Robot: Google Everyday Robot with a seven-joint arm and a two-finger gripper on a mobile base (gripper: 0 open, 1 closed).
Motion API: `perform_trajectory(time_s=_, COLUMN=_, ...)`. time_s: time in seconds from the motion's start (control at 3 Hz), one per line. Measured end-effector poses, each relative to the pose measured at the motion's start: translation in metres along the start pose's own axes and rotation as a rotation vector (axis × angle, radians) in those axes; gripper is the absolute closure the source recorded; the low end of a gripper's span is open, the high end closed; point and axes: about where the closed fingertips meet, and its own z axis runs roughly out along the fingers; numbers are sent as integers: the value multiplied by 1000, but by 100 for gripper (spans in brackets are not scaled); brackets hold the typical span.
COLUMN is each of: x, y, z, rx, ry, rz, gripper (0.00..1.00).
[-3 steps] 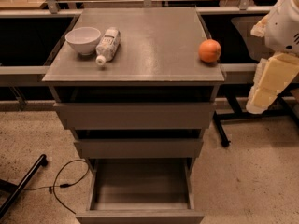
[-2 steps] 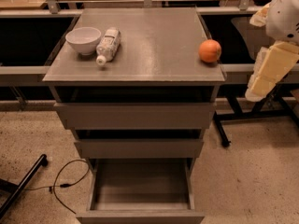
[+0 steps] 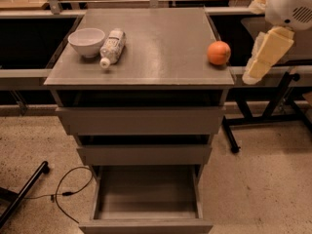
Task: Place orange into bottom drawer
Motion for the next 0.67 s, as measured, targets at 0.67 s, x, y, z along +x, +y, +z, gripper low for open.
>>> perform_trajectory(time_s=0.67, x=-40, y=-43, z=47, rx=-29, ry=-88, rz=-83, gripper=0)
